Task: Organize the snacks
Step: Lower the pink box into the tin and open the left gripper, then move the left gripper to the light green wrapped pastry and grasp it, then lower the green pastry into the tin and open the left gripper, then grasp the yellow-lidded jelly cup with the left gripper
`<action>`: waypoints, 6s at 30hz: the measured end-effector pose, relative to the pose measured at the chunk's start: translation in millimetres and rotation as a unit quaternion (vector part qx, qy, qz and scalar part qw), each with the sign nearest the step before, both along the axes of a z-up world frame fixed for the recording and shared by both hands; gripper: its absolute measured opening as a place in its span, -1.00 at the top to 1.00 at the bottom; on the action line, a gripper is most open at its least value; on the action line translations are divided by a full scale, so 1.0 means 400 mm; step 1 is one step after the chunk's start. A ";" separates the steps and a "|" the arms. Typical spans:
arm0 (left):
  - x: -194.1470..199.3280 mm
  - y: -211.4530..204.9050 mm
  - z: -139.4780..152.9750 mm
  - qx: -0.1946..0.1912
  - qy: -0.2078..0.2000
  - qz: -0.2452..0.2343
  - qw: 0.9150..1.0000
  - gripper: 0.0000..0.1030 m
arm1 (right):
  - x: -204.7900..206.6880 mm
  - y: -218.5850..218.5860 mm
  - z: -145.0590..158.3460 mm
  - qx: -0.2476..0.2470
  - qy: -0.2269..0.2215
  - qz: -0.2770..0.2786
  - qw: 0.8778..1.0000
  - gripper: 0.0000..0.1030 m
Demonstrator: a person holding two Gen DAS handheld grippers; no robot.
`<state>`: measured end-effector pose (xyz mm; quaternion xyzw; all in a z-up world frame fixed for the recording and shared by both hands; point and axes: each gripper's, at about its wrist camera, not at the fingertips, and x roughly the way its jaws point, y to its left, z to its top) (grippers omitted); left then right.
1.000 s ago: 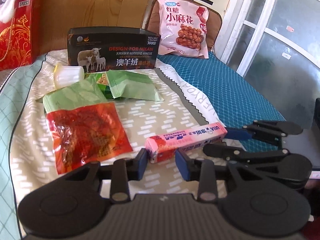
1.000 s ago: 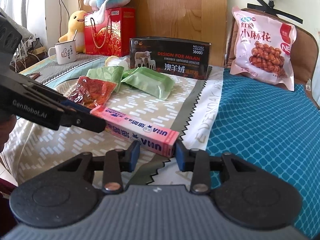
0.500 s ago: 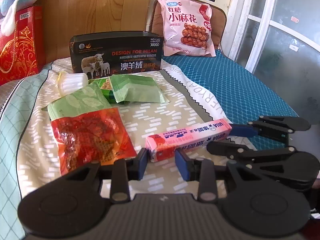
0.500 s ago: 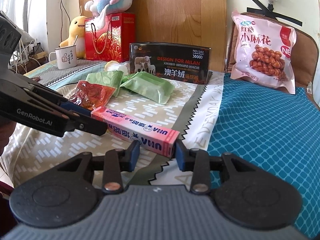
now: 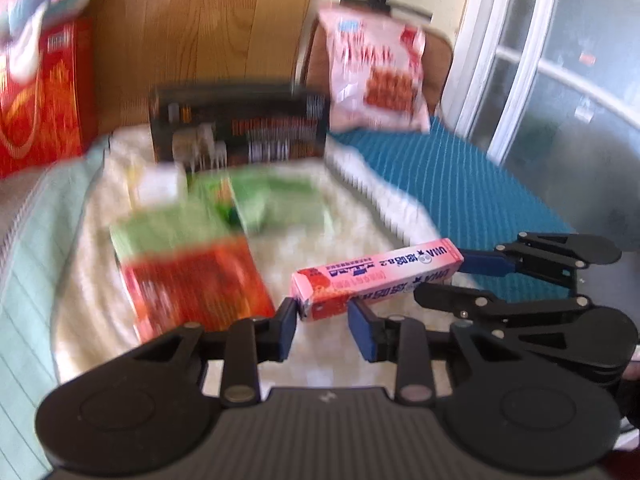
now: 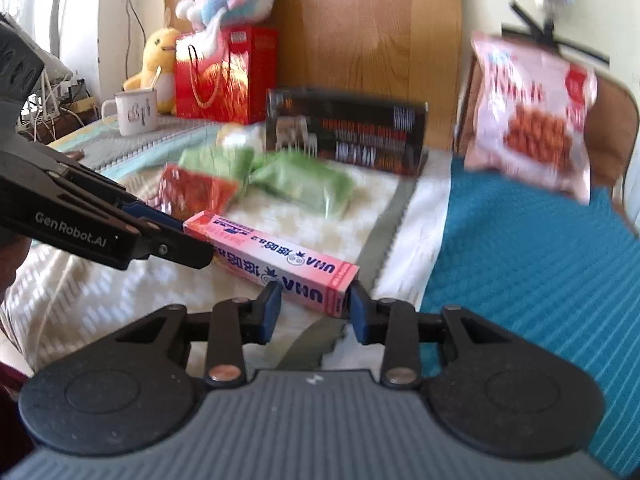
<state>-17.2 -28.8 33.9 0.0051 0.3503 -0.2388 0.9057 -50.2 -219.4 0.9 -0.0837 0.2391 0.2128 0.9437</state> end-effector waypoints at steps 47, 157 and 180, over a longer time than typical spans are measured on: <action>0.037 0.202 -0.028 -0.164 0.040 0.048 0.984 0.31 | 0.137 0.108 -0.013 -0.045 0.107 0.161 0.980 0.03; 0.079 0.060 0.005 -0.144 0.046 0.001 0.988 0.37 | 0.090 0.055 0.038 0.025 0.053 0.114 0.992 0.29; -0.060 0.008 -0.047 -0.112 0.051 -0.040 0.992 0.29 | -0.053 0.048 -0.045 0.006 0.046 0.115 0.992 0.17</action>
